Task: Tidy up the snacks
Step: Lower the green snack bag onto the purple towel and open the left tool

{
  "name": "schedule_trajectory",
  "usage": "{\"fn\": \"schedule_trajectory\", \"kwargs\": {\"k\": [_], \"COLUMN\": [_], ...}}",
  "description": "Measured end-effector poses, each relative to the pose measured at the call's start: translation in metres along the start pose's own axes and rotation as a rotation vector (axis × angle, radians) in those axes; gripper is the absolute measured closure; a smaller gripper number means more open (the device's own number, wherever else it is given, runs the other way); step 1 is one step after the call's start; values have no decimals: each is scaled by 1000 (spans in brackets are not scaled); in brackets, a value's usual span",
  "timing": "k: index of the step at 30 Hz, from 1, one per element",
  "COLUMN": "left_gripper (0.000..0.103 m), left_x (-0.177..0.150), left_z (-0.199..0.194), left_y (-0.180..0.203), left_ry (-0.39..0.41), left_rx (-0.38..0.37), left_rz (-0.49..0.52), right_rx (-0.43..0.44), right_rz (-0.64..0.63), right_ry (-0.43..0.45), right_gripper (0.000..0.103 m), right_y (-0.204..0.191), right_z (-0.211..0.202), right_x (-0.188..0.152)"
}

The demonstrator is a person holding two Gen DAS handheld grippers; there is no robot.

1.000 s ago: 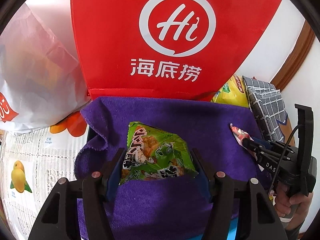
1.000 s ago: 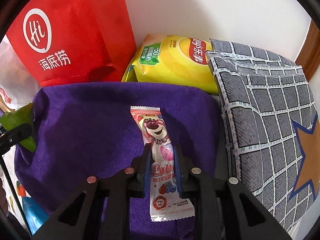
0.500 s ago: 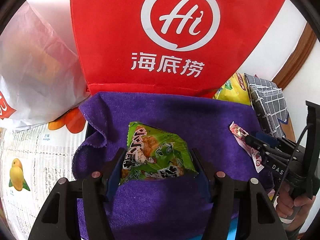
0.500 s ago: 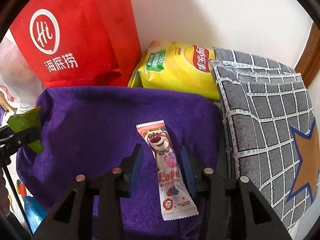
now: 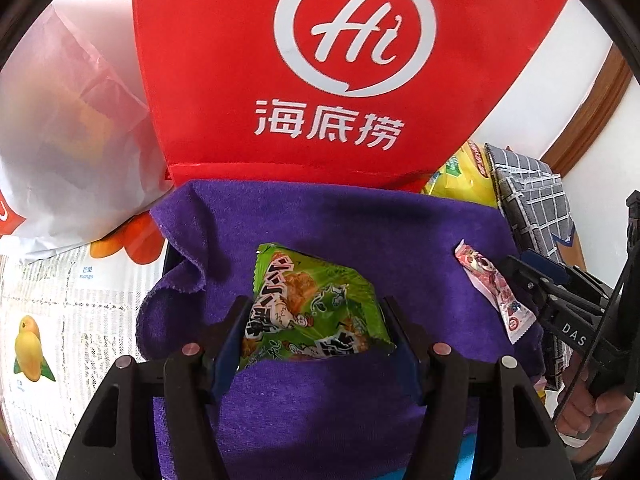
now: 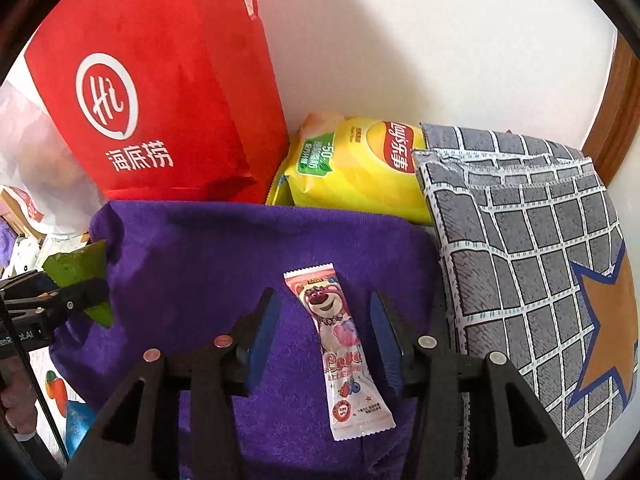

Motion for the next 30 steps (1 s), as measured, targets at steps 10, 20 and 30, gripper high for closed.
{"fn": "schedule_trajectory", "kwargs": {"k": [10, 20, 30], "left_gripper": [25, 25, 25], "left_x": [4, 13, 24], "left_z": [-8, -35, -89], "left_y": [6, 9, 32], "left_ry": [11, 61, 194], "left_rx": [35, 93, 39], "left_rz": [18, 16, 81], "right_rx": [0, 12, -59], "right_rz": [2, 16, -37], "right_ry": [23, 73, 104], "right_gripper": [56, 56, 47], "right_y": [-3, -12, -16], "right_z": [-18, -44, -90], "right_x": [-1, 12, -14]}}
Point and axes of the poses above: each gripper's, at about its wrist camera, not at the fingertips, and z roughly the way its jaws point, y to its right, x to its top, the point moved 9 cm from there along z, roughly the way its jaws point, and after that the axes turned 13 degrees about z, right-handed, at the moved point
